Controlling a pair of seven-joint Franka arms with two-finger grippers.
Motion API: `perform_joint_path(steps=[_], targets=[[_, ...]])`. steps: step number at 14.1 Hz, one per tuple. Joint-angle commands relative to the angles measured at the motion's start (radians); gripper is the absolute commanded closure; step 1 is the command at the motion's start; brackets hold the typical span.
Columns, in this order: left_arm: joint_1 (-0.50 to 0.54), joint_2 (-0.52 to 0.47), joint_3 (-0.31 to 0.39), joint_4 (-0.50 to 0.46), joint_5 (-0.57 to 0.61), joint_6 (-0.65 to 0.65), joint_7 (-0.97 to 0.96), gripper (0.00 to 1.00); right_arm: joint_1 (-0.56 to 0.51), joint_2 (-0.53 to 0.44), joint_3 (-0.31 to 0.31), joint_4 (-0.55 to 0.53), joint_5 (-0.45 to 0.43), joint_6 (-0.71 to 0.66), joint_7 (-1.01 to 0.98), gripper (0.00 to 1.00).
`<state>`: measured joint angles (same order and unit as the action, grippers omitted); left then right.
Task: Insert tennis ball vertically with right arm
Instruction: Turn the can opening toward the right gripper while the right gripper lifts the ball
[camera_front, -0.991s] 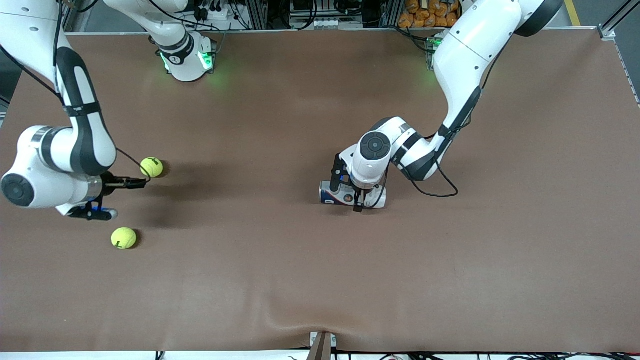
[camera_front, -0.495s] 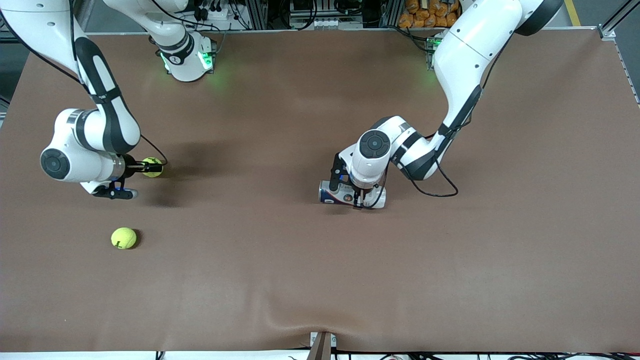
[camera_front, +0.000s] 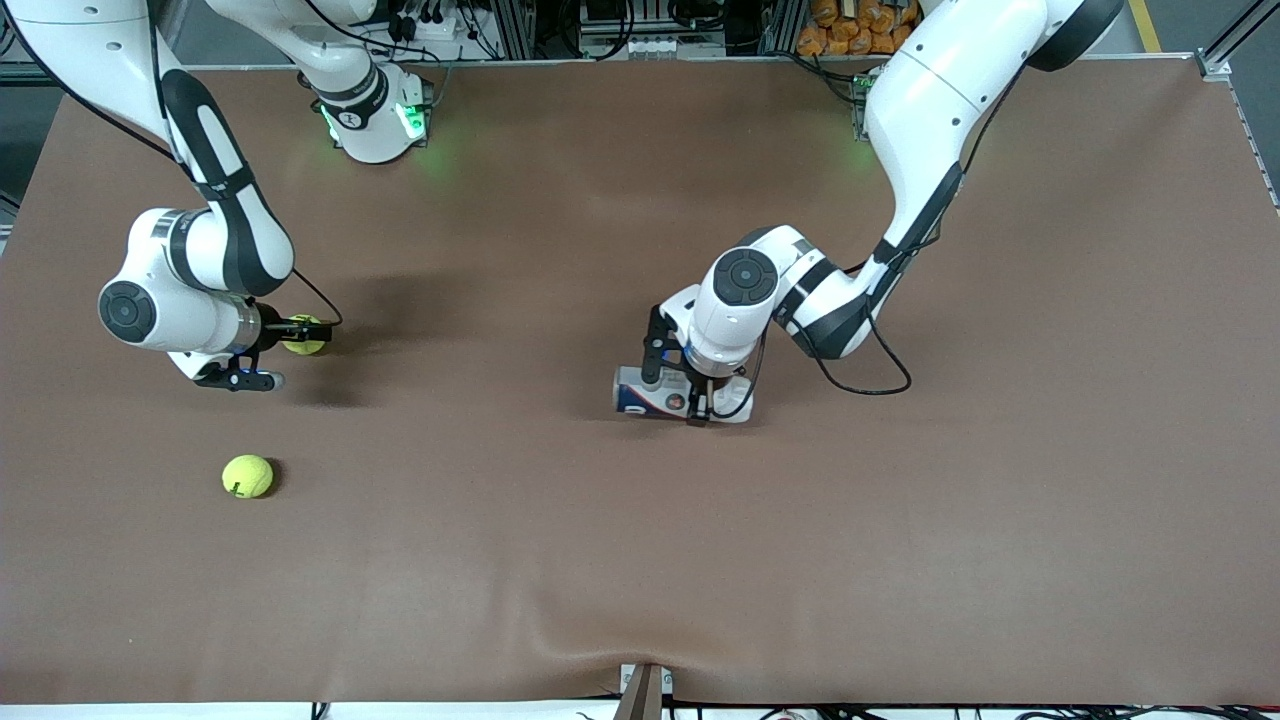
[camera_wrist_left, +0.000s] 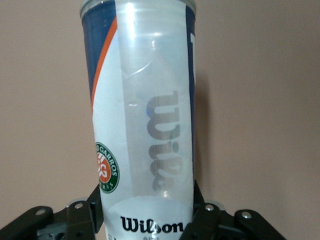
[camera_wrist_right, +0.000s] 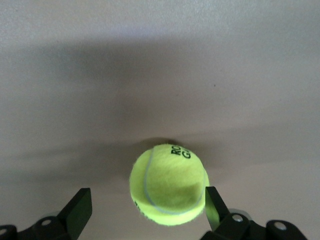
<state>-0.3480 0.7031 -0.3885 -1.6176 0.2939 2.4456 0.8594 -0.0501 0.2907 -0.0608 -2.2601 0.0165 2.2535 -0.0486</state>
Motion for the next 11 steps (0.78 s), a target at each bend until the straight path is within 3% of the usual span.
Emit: perform_joint_path(steps=[1,7,11], targets=[[0.017,-0.019,-0.032,0.024,-0.094,0.001,-0.003,0.34,-0.025,-0.028,-0.001,-0.056,-0.004,0.06,-0.042,0.0],[0.084,-0.011,-0.121,0.025,-0.416,0.14,0.159,0.33,-0.025,0.014,-0.001,-0.058,-0.006,0.083,-0.048,0.0],[0.107,-0.004,-0.151,0.042,-0.718,0.187,0.366,0.33,-0.031,0.033,-0.001,-0.056,-0.006,0.086,-0.057,0.0]])
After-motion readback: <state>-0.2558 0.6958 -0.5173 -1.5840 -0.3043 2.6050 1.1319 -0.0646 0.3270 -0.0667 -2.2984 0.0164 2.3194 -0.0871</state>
